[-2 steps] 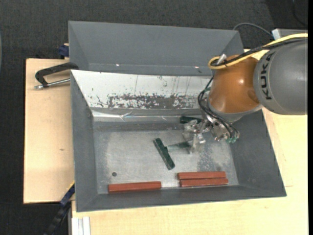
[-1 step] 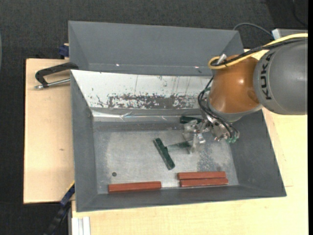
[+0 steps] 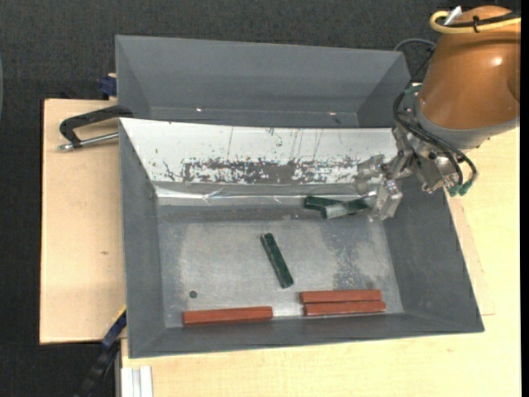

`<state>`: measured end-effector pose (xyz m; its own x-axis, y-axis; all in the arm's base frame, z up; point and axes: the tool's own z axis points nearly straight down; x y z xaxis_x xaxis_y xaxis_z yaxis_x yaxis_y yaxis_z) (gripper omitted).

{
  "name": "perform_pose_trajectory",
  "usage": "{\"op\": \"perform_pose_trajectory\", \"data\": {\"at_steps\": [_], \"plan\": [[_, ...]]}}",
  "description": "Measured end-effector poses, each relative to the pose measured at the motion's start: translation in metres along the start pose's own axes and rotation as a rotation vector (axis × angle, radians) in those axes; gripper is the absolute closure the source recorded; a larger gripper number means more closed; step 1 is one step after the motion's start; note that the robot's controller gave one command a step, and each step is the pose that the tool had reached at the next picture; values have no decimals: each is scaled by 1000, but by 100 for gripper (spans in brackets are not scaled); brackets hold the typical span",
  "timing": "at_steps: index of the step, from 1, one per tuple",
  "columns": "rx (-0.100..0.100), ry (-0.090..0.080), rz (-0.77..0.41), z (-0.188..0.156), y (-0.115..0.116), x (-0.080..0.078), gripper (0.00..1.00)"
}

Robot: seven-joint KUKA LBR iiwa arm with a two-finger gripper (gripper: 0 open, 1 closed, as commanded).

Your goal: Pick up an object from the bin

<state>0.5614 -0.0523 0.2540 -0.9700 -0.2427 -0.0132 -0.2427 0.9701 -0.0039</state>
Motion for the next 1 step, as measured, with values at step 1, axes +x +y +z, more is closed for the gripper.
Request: {"op": "perform_pose_trajectory", "data": {"at_steps": [1], "plan": [[-2, 4, 0, 2, 0, 1, 100]]}}
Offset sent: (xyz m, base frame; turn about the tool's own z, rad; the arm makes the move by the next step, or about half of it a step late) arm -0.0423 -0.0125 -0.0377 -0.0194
